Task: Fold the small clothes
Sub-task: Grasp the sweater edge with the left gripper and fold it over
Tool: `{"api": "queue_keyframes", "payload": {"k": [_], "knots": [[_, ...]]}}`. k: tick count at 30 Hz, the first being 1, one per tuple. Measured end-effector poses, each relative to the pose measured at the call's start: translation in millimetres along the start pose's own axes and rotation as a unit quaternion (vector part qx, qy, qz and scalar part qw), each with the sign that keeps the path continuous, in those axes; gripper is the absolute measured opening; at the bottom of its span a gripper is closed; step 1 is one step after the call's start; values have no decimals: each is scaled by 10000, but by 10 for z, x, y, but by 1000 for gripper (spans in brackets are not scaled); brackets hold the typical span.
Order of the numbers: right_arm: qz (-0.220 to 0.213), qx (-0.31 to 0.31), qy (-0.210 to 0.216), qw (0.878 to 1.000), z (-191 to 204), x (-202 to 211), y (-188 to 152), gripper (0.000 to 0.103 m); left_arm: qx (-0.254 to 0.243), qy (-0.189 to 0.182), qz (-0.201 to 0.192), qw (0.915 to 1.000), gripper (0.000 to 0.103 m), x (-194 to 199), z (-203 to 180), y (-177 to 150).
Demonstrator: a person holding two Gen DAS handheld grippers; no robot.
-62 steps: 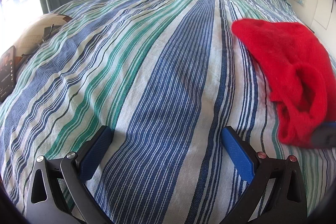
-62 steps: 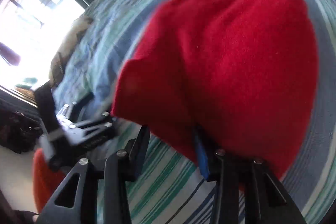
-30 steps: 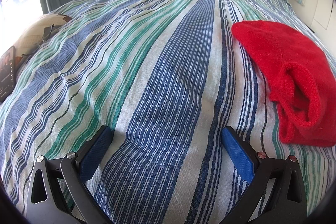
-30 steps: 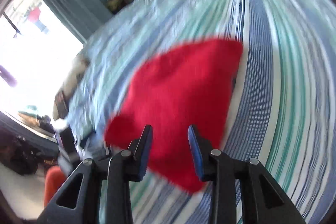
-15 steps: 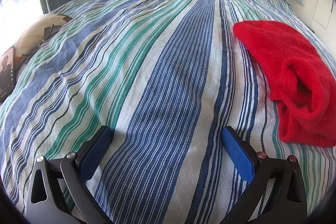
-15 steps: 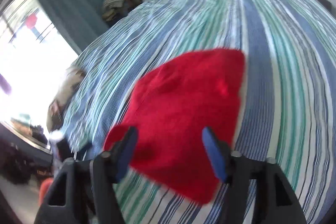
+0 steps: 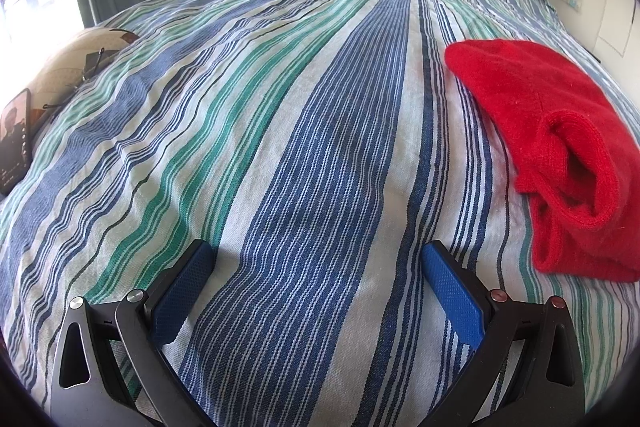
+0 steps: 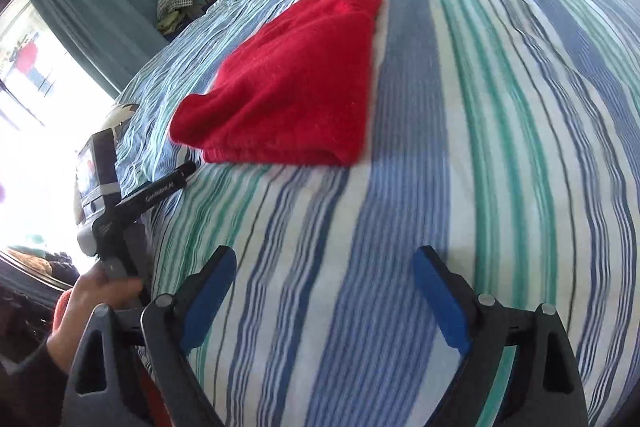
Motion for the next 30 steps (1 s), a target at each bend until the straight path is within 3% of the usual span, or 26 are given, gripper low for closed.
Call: {"api": "queue_keyframes", "payload": {"k": [4, 6, 8, 10, 11, 13, 15, 17, 18, 20, 21, 22, 23, 25, 30], "knots": [[-96, -244, 8, 9997, -154, 176, -126, 90, 116, -72, 243, 9996, 103, -22, 21, 29], [-109, -320, 27, 9994, -200, 169, -56, 90, 58, -384, 752, 9964, 101, 8, 60, 125], [-201, -421, 68, 9989, -275, 190, 89, 90, 508, -996, 700, 9913, 97, 196, 183, 314], [-480, -499, 63, 9976, -353, 200, 341, 91, 1082, -2231, 383, 9680, 98, 424, 240, 591], [-573, -533, 66, 9969, -376, 183, 461, 91, 1070, -2741, 417, 9548, 99, 462, 158, 730], [-752, -632, 240, 9949, -369, 56, 825, 92, 813, -3298, 653, 9383, 99, 418, -99, 926], [-838, -727, 352, 9932, -349, -143, 1146, 92, 551, -3354, 748, 9375, 99, 265, -346, 1033], [-694, -979, 654, 9906, -347, -439, 1431, 94, 282, -2872, 1024, 9520, 99, -53, -550, 1043], [-628, -1078, 635, 9901, -335, -557, 1493, 94, 243, -2697, 1200, 9551, 98, -184, -607, 1022], [-392, -1259, 816, 9879, -301, -862, 1555, 94, 286, -2665, 1656, 9491, 94, -434, -714, 928], [-105, -1285, 934, 9872, -259, -1014, 1524, 87, 274, -2663, 1805, 9464, 77, -493, -759, 881], [200, -1240, 902, 9880, -201, -1150, 1461, 62, 243, -2696, 1902, 9437, 64, -519, -805, 828], [412, -999, 637, 9921, -111, -1230, 1380, 51, 225, -2822, 1935, 9394, 30, -513, -862, 796], [230, -464, 279, 9983, 74, -1158, 1333, 39, 66, -2722, 1841, 9444, 22, -430, -930, 825], [-586, 116, 323, 9977, 409, -556, 1627, 34, -168, -3052, 1006, 9468, 19, 135, -929, 1359]]}}
Point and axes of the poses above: each gripper's, at about its wrist camera, not at the fingertips, and x roughly against the way its jaws point, z to its left, y to its top, the point moved 2 cm from there along -x, roughly the way its jaws point, and after that the axes turned 8 degrees about -z, right-handed, at the moved point
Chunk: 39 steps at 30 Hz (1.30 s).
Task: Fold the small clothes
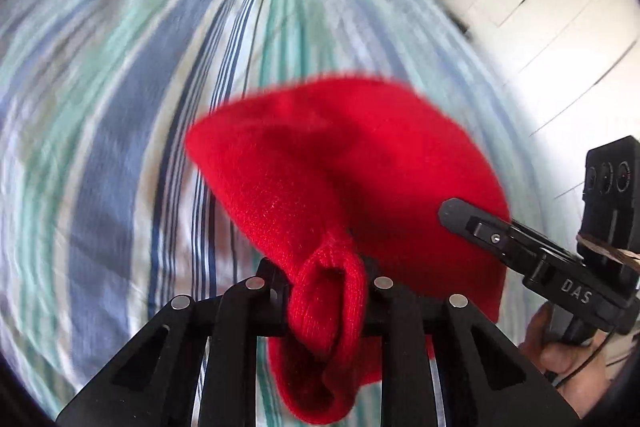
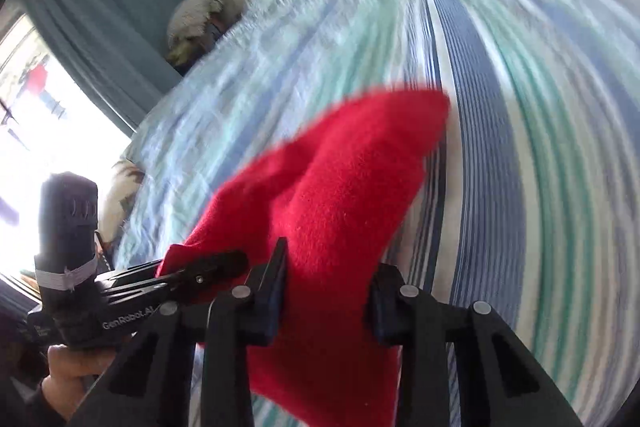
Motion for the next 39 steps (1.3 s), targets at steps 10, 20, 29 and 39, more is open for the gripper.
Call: {"api": "queue_keyframes", "payload": {"k": [10, 20, 29, 39], "knots": [[-540, 420, 41, 9976, 251, 592, 696, 42, -295, -72, -441, 9986, 52, 390, -212, 464], [593, 992, -1536, 9813, -222, 1337, -1301, 103, -1265, 2397, -459, 9615, 92, 904, -125, -1561], [398, 809, -2024, 9751, 199, 2399, -1736, 103, -916, 2912, -700, 9497, 102, 1798, -838, -1740], [412, 1378, -1550, 9774, 876, 2826, -1556, 103, -1033, 2772, -354, 9546, 102, 2393, -1269, -1899]]}}
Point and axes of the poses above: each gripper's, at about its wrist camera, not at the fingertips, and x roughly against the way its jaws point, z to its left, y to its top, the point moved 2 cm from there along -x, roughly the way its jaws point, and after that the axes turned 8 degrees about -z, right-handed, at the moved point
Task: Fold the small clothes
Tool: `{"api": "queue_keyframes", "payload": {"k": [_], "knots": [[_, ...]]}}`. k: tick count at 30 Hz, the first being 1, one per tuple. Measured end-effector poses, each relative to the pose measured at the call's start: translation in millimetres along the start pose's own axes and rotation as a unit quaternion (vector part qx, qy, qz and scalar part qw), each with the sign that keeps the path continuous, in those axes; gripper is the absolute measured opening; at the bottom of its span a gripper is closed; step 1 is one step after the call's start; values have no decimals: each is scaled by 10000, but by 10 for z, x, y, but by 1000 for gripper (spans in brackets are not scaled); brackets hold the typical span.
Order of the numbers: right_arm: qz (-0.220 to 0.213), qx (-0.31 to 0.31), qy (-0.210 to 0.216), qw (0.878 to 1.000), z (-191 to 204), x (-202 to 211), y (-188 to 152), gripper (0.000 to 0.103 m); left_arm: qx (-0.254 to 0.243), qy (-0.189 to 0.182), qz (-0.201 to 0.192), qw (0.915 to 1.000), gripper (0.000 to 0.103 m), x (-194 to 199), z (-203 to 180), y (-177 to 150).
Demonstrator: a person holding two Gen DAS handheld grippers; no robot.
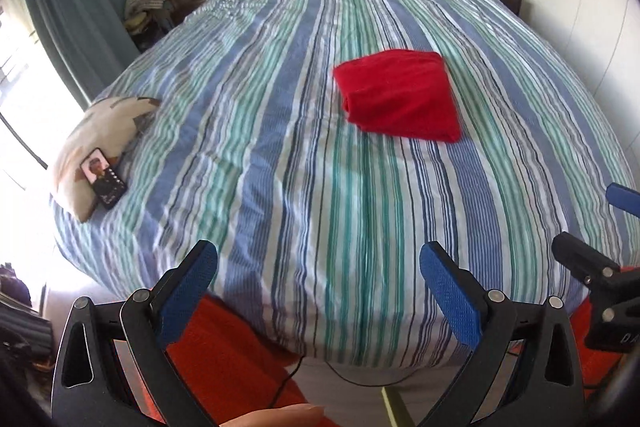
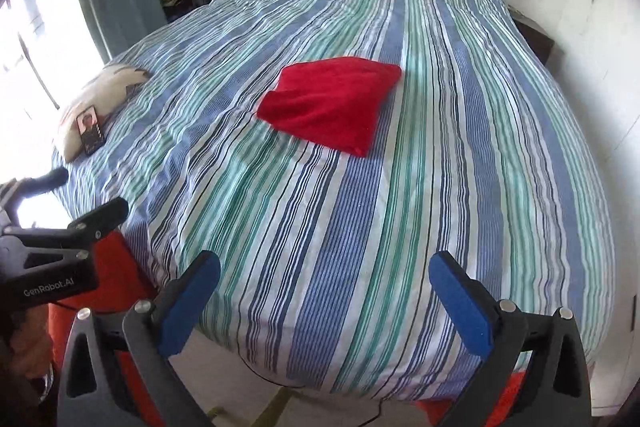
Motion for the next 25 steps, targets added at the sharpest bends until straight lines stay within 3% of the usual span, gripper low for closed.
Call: {"api": "queue_keyframes", "payload": {"k": [11, 25], "knots": [[-54, 126, -475, 9988, 39, 526, -101, 103, 162, -283, 174, 9993, 102, 290, 9, -166], [-113, 5, -413, 9991, -5, 475, -121, 103, 45, -288, -40, 9996, 102, 383, -114, -148]]}}
Point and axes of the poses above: each gripper's, at about its wrist camera, not at the fingertips, and x roughly against the way its jaws point, z to its left, y to its top, the point moved 2 cm from there along -x, roughly the way its jaws point, and after that the axes turned 8 degrees about -z, right-handed, at the moved point
